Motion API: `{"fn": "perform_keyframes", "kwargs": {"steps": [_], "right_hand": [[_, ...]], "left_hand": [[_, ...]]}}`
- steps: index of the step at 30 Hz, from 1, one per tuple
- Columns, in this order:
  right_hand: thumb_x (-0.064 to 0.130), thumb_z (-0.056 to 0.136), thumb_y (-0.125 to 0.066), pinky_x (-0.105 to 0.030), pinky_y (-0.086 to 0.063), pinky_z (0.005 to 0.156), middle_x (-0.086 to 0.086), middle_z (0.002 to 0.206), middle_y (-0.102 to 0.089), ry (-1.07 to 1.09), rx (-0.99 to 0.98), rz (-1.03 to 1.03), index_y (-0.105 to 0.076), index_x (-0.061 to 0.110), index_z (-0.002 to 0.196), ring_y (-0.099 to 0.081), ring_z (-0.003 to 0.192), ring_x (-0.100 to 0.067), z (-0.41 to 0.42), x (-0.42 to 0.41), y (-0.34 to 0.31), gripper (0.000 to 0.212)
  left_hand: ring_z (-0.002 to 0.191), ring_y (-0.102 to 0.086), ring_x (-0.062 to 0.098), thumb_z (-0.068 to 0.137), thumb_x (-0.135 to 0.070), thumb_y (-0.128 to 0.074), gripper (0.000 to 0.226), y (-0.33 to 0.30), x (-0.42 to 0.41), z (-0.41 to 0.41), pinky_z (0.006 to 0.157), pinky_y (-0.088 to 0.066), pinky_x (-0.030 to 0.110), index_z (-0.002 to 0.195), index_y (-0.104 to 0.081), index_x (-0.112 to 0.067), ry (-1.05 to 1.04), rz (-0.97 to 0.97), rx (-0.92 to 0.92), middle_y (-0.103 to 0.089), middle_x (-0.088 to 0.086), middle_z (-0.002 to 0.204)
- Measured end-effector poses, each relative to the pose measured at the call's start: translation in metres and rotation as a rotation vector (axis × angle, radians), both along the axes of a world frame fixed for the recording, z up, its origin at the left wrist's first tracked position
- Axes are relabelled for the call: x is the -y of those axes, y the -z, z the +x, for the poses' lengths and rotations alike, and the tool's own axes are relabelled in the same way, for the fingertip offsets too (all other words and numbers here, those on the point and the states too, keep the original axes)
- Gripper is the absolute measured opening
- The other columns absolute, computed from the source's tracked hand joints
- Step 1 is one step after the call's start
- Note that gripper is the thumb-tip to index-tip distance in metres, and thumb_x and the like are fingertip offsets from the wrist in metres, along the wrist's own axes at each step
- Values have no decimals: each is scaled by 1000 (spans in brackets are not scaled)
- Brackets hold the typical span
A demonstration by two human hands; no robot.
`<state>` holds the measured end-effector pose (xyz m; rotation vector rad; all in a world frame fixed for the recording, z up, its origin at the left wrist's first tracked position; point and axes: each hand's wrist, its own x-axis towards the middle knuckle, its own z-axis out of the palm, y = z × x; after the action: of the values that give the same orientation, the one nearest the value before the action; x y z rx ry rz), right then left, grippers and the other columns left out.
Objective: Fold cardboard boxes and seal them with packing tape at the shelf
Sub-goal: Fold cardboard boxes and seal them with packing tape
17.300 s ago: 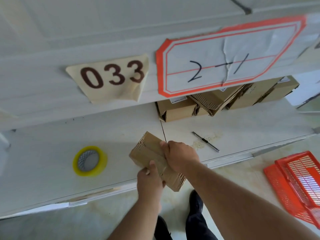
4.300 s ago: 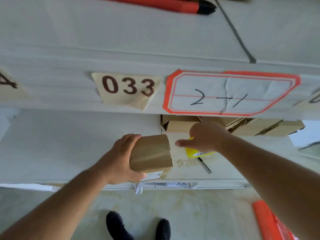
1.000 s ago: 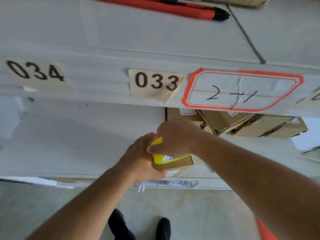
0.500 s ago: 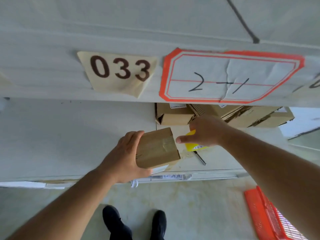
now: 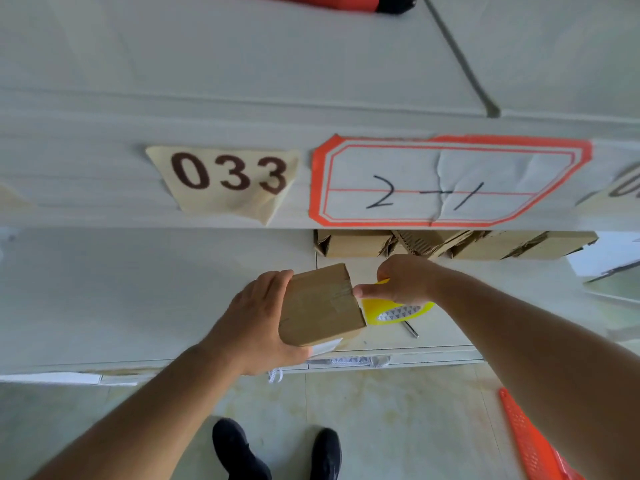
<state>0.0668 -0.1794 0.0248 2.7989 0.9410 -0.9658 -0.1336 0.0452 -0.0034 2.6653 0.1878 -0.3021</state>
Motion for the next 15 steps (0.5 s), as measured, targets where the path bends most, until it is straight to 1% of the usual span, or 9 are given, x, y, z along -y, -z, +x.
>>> {"fn": "perform_keyframes", "kwargs": {"steps": [2, 3, 4, 6, 8, 10, 11, 13, 15], "right_hand": [[103, 62, -32, -35, -41, 67, -6, 81, -62, 19, -26, 12, -64, 7, 80, -63, 82, -23, -2, 3, 1, 103], [102, 63, -33, -34, -39, 65, -4, 80, -61, 25, -33, 19, -61, 9, 77, -62, 81, -22, -3, 3, 2, 98], [102, 63, -33, -34, -37, 64, -3, 79, -60, 32, -40, 16, -59, 11, 74, -60, 79, -20, -5, 3, 2, 95], [102, 62, -33, -34, -37, 64, -1, 79, -61, 46, -48, 14, -60, 15, 72, -58, 77, -16, -8, 3, 0, 91], [98, 69, -36, -33, -37, 63, 0, 76, -61, 69, -44, 54, -61, 15, 71, -57, 72, -14, -8, 4, -9, 86], [85, 84, -49, -31, -38, 61, 0, 73, -61, 104, -70, 156, -63, 14, 70, -57, 67, -14, -7, 6, -26, 74], [80, 85, -59, -31, -40, 61, 0, 74, -64, 144, -119, 223, -67, 15, 73, -60, 68, -14, -7, 6, -32, 66], [77, 73, -71, -32, -46, 68, 2, 76, -69, 255, -302, 355, -74, 20, 79, -67, 74, -18, -13, 0, -42, 58], [70, 66, -78, -36, -49, 81, -2, 91, -74, 380, -450, 448, -78, 23, 91, -72, 91, -25, -23, -12, -42, 53]], "left_hand": [[157, -4, 25, 66, -88, -57, 134, -9, 12, 14, 127, -3, 53, 161, 5, -18, 110, 232, -34, -4, 1, 166], [158, -1, 26, 67, -89, -56, 135, -11, 24, 24, 126, 1, 57, 161, 10, -17, 147, 279, -43, 0, 4, 169], [157, -5, 29, 69, -85, -59, 135, -14, 36, 33, 125, 0, 60, 161, 13, -18, 166, 289, -44, -4, 6, 169], [148, -25, 33, 68, -75, -69, 133, -15, 52, 49, 125, -7, 59, 160, 11, -23, 184, 253, -31, -24, 10, 159], [143, -31, 29, 65, -72, -74, 131, -16, 45, 56, 126, -10, 55, 159, 7, -30, 184, 118, 11, -33, 5, 150], [144, -28, 21, 63, -68, -81, 131, -17, 20, 47, 127, -14, 47, 160, 1, -36, 151, -152, 30, -30, -3, 152], [143, -28, 16, 63, -63, -86, 132, -13, 5, 41, 126, -20, 41, 161, -2, -37, 112, -277, 36, -29, -7, 153], [141, -30, 4, 61, -55, -92, 132, -5, -22, 27, 120, -29, 30, 161, -7, -43, 34, -456, -15, -26, -17, 154], [139, -36, -6, 60, -51, -95, 126, 2, -47, 20, 116, -36, 25, 157, -15, -54, -12, -583, -95, -29, -25, 155]]}}
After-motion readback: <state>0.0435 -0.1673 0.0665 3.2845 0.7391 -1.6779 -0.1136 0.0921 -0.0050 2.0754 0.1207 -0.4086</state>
